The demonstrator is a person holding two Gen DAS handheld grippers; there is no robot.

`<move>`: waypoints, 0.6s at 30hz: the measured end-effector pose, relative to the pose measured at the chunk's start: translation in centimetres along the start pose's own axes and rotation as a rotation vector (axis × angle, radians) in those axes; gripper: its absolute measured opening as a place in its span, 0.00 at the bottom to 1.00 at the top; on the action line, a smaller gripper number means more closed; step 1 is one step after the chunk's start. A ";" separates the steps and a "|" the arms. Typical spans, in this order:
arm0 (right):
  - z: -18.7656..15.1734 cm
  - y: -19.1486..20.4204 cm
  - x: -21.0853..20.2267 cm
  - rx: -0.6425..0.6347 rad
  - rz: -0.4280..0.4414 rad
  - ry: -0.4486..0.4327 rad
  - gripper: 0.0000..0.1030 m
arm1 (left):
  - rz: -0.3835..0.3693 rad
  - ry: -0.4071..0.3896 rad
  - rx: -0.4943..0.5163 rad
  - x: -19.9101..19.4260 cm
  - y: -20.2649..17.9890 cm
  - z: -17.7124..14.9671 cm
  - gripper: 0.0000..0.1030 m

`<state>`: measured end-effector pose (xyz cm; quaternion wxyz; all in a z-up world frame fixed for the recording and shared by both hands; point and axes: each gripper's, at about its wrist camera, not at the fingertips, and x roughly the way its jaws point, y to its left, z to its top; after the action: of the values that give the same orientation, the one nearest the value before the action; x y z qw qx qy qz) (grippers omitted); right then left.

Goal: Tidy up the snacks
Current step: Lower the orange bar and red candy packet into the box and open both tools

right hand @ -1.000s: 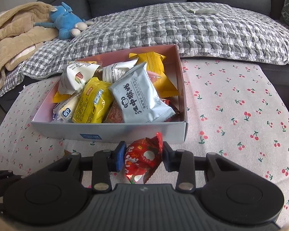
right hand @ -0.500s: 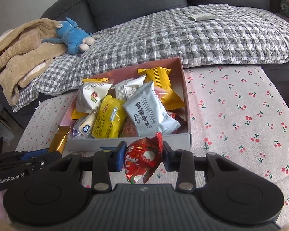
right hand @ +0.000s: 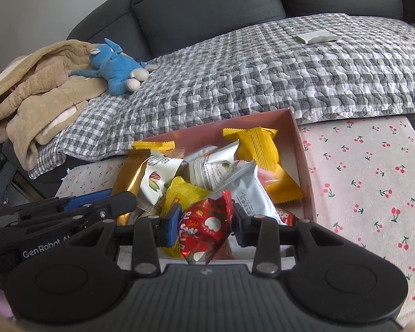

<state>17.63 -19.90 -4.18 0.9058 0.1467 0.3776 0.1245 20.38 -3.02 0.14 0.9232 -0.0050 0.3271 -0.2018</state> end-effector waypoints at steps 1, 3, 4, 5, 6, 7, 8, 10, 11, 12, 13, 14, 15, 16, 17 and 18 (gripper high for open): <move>0.0 0.0 0.1 -0.002 0.007 -0.004 0.34 | -0.005 -0.002 0.009 0.3 -0.1 0.0 0.26; 0.1 0.1 0.1 -0.008 0.015 -0.010 0.35 | -0.009 0.000 0.023 0.8 -0.4 -0.1 0.26; 0.1 0.1 0.1 -0.013 0.016 -0.010 0.35 | -0.009 0.002 0.027 1.1 -0.4 -0.3 0.26; 0.2 0.1 0.1 -0.016 0.017 -0.011 0.36 | -0.010 0.004 0.030 1.2 -0.4 -0.4 0.26; 0.2 0.1 0.0 -0.018 0.020 -0.012 0.37 | -0.012 0.009 0.031 1.4 -0.4 -0.5 0.26; 0.2 0.0 0.0 -0.017 0.019 -0.013 0.37 | -0.017 0.013 0.033 1.5 -0.3 -0.6 0.26; 0.2 0.0 -0.1 -0.015 0.022 -0.014 0.38 | -0.018 0.013 0.035 1.6 -0.2 -0.8 0.27; 0.2 -0.2 -0.3 -0.011 0.026 -0.020 0.44 | -0.014 0.007 0.040 1.5 -0.1 -1.1 0.28; 0.3 -0.2 -0.4 -0.009 0.022 -0.025 0.48 | -0.014 0.009 0.043 1.4 -0.1 -1.1 0.29; 0.3 -0.2 -0.5 -0.009 0.016 -0.027 0.50 | -0.014 0.010 0.047 1.3 -0.2 -1.1 0.29; 0.3 -0.1 -0.6 -0.011 0.010 -0.028 0.51 | -0.013 0.012 0.052 1.3 -0.2 -1.1 0.29; 0.3 -0.1 -0.7 -0.014 0.005 -0.029 0.51 | -0.013 0.012 0.058 1.2 -0.3 -1.1 0.29; 0.3 0.0 -0.9 -0.015 0.000 -0.030 0.52 | -0.012 0.011 0.063 1.0 -0.4 -1.1 0.31; 0.3 0.0 -1.1 -0.017 -0.003 -0.032 0.52 | -0.012 0.009 0.067 0.8 -0.5 -1.0 0.32; 0.3 0.1 -1.3 -0.018 -0.005 -0.035 0.54 | -0.013 0.008 0.069 0.7 -0.5 -1.0 0.34; 0.3 0.1 -1.6 -0.018 -0.006 -0.038 0.55 | -0.014 0.007 0.071 0.5 -0.6 -0.9 0.36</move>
<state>16.73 -20.38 -2.96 0.9144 0.1399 0.3595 0.1225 19.95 -3.65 -0.83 0.9201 0.0261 0.3232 -0.2196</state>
